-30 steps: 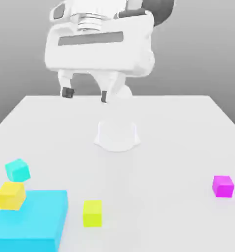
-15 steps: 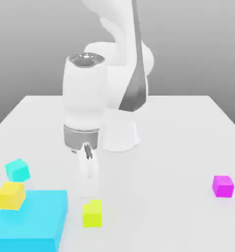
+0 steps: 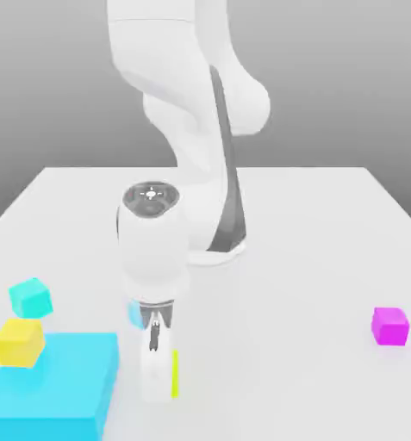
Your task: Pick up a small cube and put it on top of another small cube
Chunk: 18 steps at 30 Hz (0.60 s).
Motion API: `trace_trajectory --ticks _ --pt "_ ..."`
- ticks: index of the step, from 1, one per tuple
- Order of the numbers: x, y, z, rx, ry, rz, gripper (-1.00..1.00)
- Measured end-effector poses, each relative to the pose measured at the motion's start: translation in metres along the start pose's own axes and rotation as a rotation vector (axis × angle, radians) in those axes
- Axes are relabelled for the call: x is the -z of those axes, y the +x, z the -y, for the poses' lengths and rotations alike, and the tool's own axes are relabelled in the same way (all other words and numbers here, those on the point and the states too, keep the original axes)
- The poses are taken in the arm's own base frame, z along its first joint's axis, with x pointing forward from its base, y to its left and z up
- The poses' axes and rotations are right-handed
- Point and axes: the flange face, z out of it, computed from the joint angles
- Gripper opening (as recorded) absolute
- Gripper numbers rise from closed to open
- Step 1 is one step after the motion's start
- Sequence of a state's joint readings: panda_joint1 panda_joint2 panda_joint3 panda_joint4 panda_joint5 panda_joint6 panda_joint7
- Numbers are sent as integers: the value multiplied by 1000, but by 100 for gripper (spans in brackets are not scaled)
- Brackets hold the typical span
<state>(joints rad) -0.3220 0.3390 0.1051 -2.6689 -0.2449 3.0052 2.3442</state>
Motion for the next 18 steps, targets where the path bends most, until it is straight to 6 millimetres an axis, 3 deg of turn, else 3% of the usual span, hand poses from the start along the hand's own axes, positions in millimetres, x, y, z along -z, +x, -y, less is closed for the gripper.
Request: trace_trajectory --ticks 8,10,14,18 --pt "55 -1 1 -1 1 1 -100" --pt "70 5 11 -40 12 7 -100" --pt "90 86 54 -403 23 4 -100" --pt "108 172 74 -784 28 8 -100"
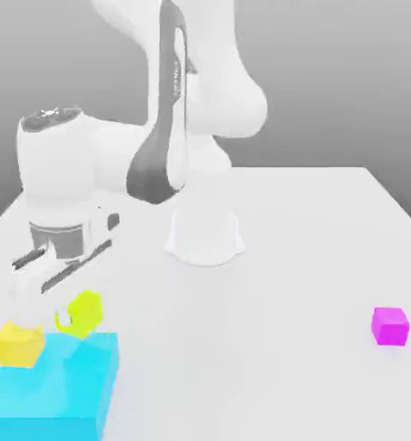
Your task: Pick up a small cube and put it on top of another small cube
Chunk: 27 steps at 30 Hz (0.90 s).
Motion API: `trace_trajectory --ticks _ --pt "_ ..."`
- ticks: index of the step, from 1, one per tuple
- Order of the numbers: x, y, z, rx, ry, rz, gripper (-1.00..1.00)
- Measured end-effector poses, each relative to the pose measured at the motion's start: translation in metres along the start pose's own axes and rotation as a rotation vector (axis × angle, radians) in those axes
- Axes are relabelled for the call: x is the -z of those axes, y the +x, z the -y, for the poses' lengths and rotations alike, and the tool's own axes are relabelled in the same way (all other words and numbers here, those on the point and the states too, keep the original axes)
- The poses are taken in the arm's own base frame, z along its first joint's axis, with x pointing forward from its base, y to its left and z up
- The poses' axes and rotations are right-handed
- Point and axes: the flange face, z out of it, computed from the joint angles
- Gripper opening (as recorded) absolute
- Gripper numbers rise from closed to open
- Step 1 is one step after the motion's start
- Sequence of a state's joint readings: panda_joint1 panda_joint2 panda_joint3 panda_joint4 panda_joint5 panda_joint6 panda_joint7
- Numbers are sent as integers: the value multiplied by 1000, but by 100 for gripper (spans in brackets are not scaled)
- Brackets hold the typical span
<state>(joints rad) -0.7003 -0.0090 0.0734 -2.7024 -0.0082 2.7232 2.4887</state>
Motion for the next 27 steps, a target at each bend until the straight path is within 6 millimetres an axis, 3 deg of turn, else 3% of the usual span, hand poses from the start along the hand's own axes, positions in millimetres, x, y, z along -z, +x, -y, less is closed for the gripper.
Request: trace_trajectory --ticks 3,6,9,14,15,21,27 --pt "14 43 47 -281 1 8 -100" --pt "27 86 81 -541 -3 19 -100" --pt "7 111 82 -645 -10 -20 -100" --pt "-44 115 79 -656 -12 -26 -100" --pt "-50 115 79 -656 -12 -26 100" --pt "-52 115 78 -656 -13 -27 100" --pt "-2 114 81 -657 -13 -28 100"
